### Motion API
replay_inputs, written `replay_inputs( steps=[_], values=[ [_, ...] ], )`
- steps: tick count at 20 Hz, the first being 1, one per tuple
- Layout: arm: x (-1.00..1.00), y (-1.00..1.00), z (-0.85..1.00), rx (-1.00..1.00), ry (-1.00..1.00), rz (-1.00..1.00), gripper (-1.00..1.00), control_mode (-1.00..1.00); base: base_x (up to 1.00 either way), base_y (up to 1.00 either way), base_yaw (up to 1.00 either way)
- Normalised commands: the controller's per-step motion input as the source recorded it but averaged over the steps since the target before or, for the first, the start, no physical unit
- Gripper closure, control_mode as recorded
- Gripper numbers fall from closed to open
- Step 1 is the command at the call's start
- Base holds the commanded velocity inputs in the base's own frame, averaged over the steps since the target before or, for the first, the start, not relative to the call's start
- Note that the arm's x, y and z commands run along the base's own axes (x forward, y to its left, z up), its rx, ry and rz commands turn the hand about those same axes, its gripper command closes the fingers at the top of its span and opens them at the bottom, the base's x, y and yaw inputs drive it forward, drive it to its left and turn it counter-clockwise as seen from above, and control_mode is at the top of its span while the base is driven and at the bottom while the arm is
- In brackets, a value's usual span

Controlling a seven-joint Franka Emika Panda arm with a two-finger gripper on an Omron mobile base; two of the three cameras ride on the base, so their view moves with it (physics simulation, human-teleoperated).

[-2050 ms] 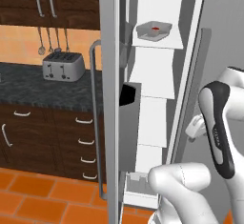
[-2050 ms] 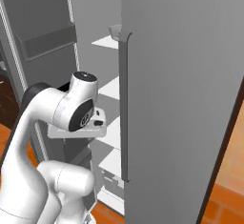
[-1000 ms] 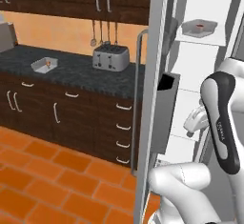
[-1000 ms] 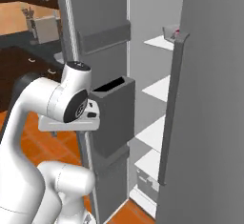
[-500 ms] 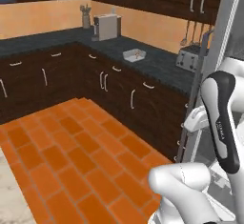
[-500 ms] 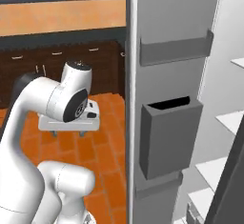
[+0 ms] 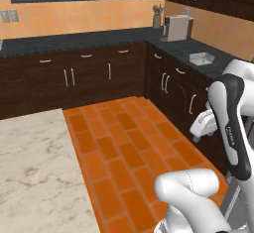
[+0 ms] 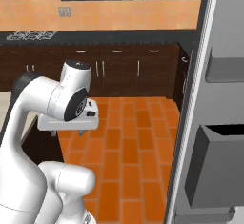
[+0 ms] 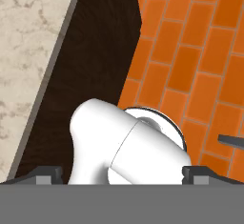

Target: Take the meat container that has the chicken drumstick and place it on the second highest rack of the freezer. Then take the vegetable container that has the carrot and tomato and place it on the highest rack of the freezer.

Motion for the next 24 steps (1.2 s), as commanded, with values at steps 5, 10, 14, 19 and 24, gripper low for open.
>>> replay_inputs(
  steps=[5,10,14,19,24],
  values=[
    [0.0,0.0,0.0,0.0,0.0,0.0,-1.0,1.0,0.81,0.07,0.0],
    [0.0,0.0,0.0,0.0,0.0,0.0,-1.0,1.0,0.97,0.04,0.0],
    [0.0,0.0,0.0,0.0,0.0,0.0,-1.0,1.0,1.0,-0.04,-0.01],
    [0.0,0.0,0.0,0.0,0.0,0.0,-1.0,1.0,1.0,-0.29,-0.11],
    [0.0,0.0,0.0,0.0,0.0,0.0,-1.0,1.0,0.96,-0.4,-0.32]
  ],
)
